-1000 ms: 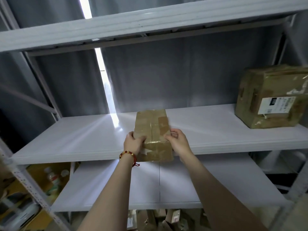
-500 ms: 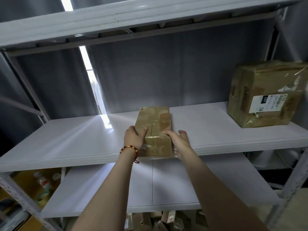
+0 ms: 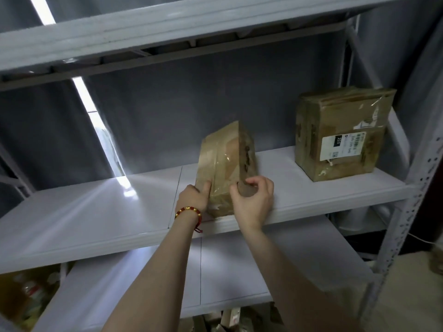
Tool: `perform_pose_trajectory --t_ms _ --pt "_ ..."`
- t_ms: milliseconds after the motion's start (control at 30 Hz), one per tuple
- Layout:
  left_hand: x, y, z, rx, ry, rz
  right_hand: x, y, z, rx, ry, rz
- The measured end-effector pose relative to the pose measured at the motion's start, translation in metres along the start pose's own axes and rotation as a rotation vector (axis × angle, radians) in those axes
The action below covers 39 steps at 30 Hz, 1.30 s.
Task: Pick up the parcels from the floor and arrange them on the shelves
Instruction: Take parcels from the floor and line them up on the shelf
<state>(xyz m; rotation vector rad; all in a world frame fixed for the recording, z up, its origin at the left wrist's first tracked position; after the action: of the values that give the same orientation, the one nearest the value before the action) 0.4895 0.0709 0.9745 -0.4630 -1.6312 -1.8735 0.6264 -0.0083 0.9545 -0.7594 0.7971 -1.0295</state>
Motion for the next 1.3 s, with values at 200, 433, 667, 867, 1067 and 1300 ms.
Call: perform_pose_trajectory --t_ms 200,433,667,867,1067,1300 --pt "-0.004 0.023 -0.001 0.065 -0.102 -0.200 0.008 0.001 -0.001 0.191 -0.088 0.023" --pt "-0.016 0.040 -0.018 -0.097 -0.227 -0.252 0.016 0.049 0.027 -0.327 -0.092 -0.106" --pt "-0.040 0.039 -0.019 -0.078 -0.335 -0.191 0.036 0.063 0.065 -0.358 -0.082 -0.146" --pt "-0.061 0.046 -0.035 -0.086 -0.401 -0.125 0.051 0.069 0.085 -0.372 -0.107 -0.256" --pt "-0.073 0.060 -0.043 -0.018 -0.491 -0.237 0.058 0.073 0.114 -0.420 -0.056 -0.329" --pt "-0.095 0.062 -0.050 0.030 -0.692 -0.293 0.061 0.084 0.141 -0.548 0.031 -0.304"
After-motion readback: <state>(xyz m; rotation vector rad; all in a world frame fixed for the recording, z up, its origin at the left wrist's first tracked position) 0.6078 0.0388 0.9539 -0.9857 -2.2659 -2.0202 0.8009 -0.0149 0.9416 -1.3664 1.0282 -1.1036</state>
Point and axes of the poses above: each hand's wrist, its own z-axis towards the middle knuckle, its own x-axis out of the back of the hand, y = z × x, the point moved 3 cm from there along z, towards the middle knuckle, and after that the axes turned 10 degrees about y, right-handed, at the moved point
